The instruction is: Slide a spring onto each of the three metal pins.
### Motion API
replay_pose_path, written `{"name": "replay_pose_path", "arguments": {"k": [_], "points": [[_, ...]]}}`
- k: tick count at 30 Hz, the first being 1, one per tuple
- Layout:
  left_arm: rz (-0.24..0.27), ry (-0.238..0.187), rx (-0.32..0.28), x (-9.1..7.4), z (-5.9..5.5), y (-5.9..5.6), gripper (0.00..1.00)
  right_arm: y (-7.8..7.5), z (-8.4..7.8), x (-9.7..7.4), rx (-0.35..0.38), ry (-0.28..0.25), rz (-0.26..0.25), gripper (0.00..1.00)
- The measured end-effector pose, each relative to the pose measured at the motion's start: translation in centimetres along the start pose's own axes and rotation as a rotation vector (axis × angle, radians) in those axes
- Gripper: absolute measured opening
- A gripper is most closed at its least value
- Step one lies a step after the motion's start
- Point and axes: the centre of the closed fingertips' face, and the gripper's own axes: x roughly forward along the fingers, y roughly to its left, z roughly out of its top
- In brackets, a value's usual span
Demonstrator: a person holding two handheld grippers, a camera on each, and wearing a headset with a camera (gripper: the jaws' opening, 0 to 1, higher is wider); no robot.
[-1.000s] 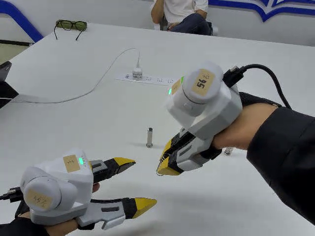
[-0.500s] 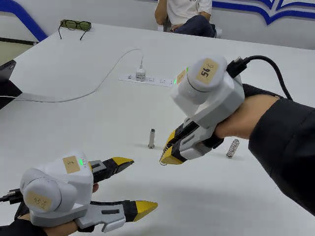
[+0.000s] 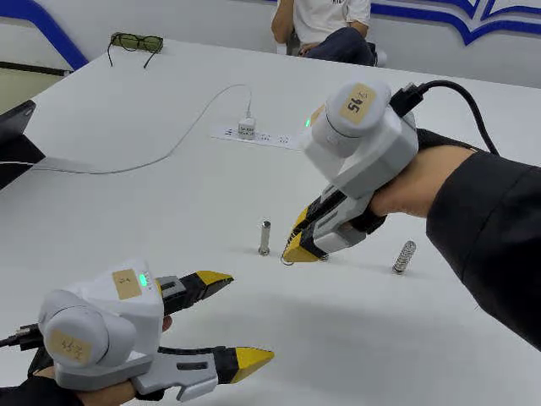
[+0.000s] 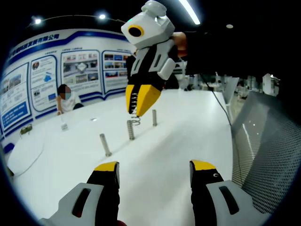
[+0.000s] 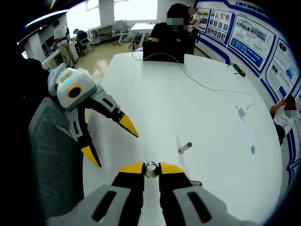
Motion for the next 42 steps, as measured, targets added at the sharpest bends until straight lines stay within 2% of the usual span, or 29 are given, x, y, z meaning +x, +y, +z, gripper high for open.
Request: {"name": "replay_pose_path", "arguments": {"k": [12,27,42], "points": [[0.009,-0.003,-0.009,0.0,-0.2,0.1,0.62,-3.5,1.2,0.0,0.014,-0.007,-0.041,0.13],[0.013,-0.003,-0.015,-0.1,-0.4,0.5,0.62,-5.7,2.1,1.5,0.038,-0.007,-0.067,0.13],[0.034,-0.002,-0.032,-0.5,-0.8,1.1,0.62,-7.1,2.2,3.8,0.043,0.032,-0.065,0.13]]}}
